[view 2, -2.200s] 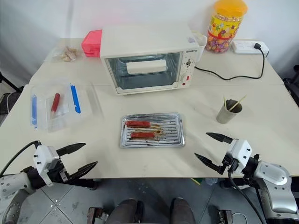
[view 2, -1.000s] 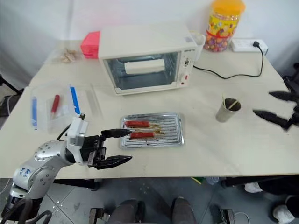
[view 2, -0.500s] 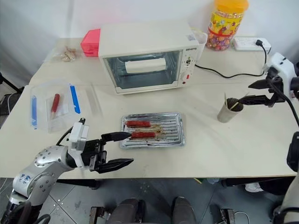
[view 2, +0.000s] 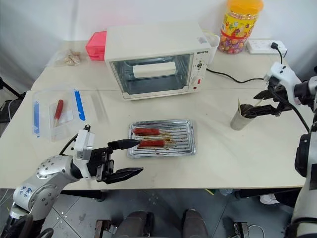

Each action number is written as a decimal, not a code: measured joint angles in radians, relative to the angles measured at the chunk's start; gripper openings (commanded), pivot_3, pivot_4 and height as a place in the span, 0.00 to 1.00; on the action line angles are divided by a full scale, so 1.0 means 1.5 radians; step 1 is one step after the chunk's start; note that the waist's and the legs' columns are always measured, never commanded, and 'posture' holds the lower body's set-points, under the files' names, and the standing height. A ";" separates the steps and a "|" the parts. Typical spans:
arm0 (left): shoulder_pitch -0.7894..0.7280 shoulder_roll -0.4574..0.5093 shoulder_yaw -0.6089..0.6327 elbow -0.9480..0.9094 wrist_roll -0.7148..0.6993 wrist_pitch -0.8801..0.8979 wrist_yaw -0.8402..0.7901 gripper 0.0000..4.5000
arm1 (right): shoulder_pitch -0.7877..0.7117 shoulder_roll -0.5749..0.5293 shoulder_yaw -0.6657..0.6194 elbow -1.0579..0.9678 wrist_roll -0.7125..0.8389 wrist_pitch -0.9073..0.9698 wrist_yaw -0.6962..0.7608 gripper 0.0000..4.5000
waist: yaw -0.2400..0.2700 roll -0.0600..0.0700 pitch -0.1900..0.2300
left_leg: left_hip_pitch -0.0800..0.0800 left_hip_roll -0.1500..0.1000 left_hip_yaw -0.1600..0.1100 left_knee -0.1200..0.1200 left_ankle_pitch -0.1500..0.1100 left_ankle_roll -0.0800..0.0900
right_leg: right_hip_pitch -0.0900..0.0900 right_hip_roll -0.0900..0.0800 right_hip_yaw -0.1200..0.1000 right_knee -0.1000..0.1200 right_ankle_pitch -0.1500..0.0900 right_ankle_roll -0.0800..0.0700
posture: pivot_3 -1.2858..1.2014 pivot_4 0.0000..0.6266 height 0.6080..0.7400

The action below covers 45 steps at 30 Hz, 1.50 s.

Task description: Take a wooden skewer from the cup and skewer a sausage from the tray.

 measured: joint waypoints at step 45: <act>0.019 -0.004 0.002 0.048 0.025 -0.036 -0.029 1.00 | -0.163 -0.152 0.173 -0.055 0.128 0.041 0.020 0.01 | 0.001 0.003 0.002 | -0.001 0.000 0.002 -0.001 0.000 0.000 | -0.003 0.000 0.002 0.002 0.000 0.000 | 0.52 0.24 1.00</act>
